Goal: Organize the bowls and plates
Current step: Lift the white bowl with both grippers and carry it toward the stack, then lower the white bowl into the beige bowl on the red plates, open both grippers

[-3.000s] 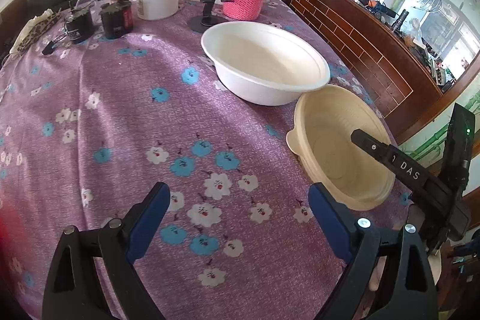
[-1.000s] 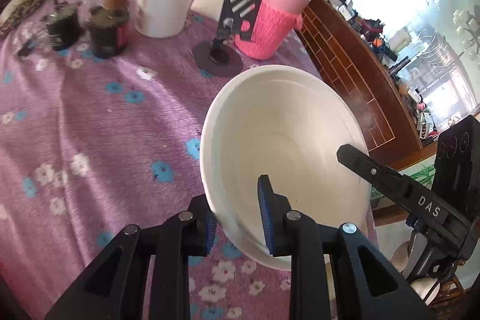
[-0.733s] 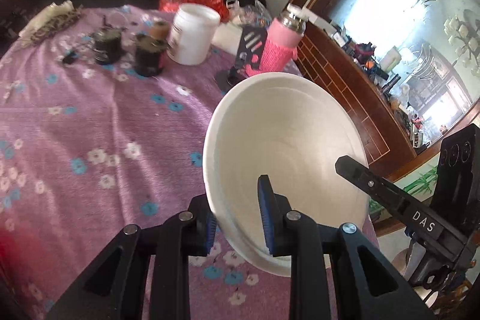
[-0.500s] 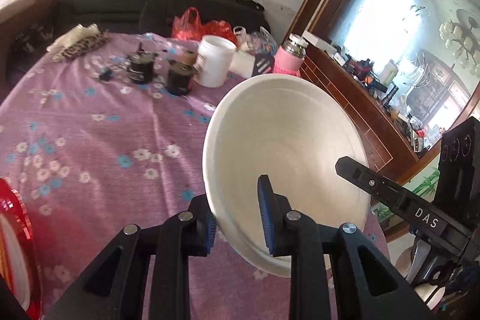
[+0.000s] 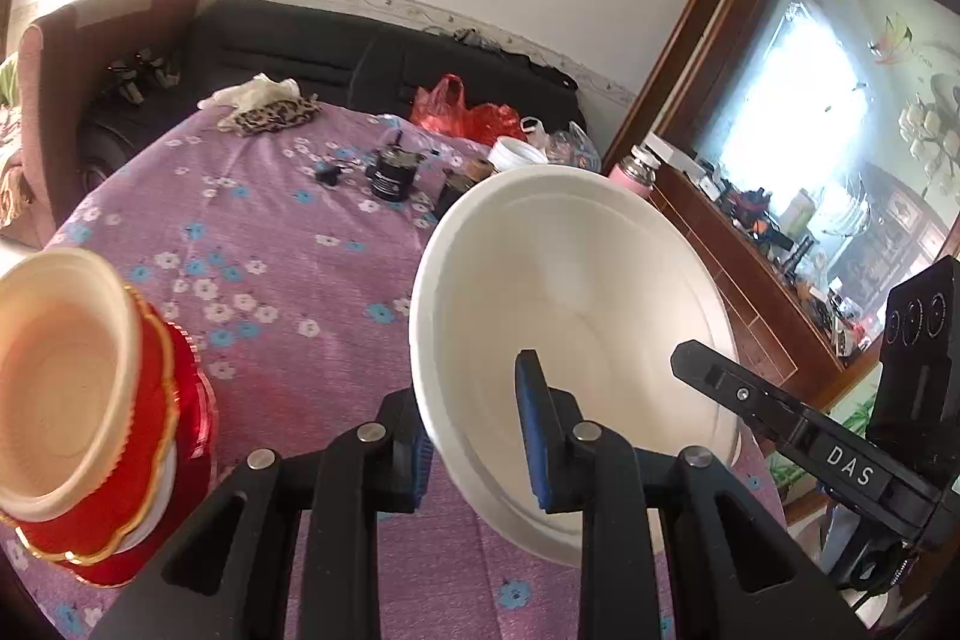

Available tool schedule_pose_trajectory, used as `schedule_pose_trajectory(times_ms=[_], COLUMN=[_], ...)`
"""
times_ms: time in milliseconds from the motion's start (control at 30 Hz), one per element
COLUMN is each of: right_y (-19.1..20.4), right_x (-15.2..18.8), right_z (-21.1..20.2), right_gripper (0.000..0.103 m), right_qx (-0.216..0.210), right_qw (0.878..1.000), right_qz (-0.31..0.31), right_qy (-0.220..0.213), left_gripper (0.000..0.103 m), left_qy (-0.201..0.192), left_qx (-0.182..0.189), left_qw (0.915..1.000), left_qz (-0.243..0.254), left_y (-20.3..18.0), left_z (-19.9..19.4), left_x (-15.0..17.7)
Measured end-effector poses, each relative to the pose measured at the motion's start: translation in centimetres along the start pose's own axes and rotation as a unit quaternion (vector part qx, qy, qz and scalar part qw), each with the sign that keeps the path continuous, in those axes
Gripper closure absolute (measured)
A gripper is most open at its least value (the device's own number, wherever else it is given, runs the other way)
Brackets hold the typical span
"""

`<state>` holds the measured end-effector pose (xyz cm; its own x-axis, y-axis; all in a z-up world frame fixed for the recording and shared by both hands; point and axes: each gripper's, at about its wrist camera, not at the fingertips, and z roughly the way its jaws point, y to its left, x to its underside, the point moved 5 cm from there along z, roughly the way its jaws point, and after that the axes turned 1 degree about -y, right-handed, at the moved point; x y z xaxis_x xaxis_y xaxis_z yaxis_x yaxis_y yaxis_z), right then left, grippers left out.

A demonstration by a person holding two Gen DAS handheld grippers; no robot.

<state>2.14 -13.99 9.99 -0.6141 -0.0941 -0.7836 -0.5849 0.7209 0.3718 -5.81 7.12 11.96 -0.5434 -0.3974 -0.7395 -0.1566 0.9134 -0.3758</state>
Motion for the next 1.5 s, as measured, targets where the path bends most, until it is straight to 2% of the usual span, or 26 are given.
schedule_pose_trajectory(times_ms=[367,600,833,967,1233,1500], right_y=[7.2,12.9,17.0,18.9,21.6,22.9], right_x=[0.7,1.7,2.6,2.9,3.4,3.9], right_z=[1.3,3.7,6.7,7.9,10.5,12.5], right_gripper=[0.088,0.088,0.088,0.088,0.088,0.087], right_qx=[-0.044,-0.073,-0.096,-0.102,-0.106,-0.1], right_qw=[0.998,0.995,0.992,0.99,0.987,0.986], right_qz=[-0.037,-0.063,-0.076,-0.087,-0.102,-0.113], right_qy=[0.009,0.023,0.043,0.051,0.066,0.076], left_gripper=[0.079,0.079,0.079,0.079,0.079,0.079], left_qy=[-0.055,-0.079,-0.098,-0.107,-0.108,-0.101], left_qx=[-0.045,-0.083,-0.133,-0.153,-0.165,-0.179], left_qw=[0.9965,0.9898,0.9812,0.9767,0.9725,0.9701], left_qz=[-0.045,-0.084,-0.1,-0.106,-0.124,-0.128], left_y=[5.7,10.5,14.4,16.1,19.5,21.4], left_z=[-6.1,-9.4,-11.9,-12.9,-13.4,-13.1], left_x=[0.1,0.0,0.2,0.3,0.2,-0.1])
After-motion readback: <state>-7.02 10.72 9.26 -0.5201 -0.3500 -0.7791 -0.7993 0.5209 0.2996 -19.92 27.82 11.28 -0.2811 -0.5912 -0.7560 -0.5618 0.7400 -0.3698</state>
